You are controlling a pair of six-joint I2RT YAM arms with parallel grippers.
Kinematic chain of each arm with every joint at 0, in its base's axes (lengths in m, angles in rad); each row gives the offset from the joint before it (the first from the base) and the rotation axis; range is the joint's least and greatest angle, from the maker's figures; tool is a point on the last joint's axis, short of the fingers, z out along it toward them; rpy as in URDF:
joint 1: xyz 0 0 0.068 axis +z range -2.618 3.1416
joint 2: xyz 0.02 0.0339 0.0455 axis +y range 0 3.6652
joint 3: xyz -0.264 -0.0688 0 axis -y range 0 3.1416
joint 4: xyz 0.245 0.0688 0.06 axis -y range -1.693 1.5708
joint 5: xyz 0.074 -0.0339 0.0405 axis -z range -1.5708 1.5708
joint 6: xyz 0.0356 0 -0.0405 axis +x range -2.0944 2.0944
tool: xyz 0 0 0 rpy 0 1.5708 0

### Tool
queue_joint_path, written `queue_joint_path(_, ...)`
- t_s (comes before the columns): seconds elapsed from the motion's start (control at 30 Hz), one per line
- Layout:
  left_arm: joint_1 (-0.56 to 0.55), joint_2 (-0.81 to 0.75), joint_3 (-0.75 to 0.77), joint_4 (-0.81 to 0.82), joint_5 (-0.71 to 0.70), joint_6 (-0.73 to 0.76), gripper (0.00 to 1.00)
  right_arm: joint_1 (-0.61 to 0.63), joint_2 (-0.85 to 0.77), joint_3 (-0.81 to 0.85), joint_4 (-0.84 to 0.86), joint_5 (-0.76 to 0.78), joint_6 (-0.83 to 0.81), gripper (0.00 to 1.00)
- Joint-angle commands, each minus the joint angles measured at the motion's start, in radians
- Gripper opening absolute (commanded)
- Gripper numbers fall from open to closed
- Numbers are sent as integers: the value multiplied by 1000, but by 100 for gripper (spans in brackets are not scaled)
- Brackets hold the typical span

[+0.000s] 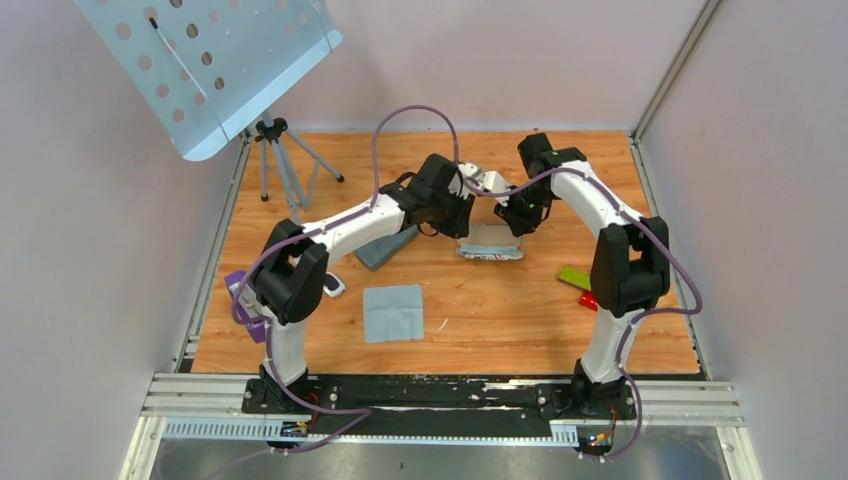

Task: Organize the sunglasses
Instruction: Place the glasses cleaning cloth in the sunglasses case, then pick up the sunglasses from the center of the board.

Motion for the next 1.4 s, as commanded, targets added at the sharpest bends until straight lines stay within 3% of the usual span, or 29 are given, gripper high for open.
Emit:
queue_joint_path(0.0,-16,-131,-34,-39,-98,22,35,-10,-120,-34,-25,-34,69,25)
queue_joint_path(0.17,-16,-242,-123,-50,-250,15,44,-47,-306,-142,6,-66,158,31)
queue_joint_path(0.37,-16,-349,-171,-145,-307,-1,46,-83,-585,-335,94,-65,302,37)
queue_joint_path(0.5,-16,-505,-303,-197,-409,-22,50,-93,-767,-479,186,-33,417,60)
queue_joint_path(0.57,-17,-574,-364,-239,-447,-13,52,-94,-820,-532,200,-42,456,66)
queue_joint_path(0.87,-16,-924,-595,-384,-577,-99,57,-113,-916,-601,187,-92,490,66)
queue_joint_path(1.1,-9,-1154,-745,-412,-752,-331,71,-120,-877,-494,43,-96,285,65)
queue_joint_path(1.2,50,-1168,-791,-387,-840,-420,74,-120,-829,-428,4,-129,267,65)
queue_joint_path(1.37,219,-1018,-787,-318,-776,-498,70,-120,-788,-403,-26,-226,289,65)
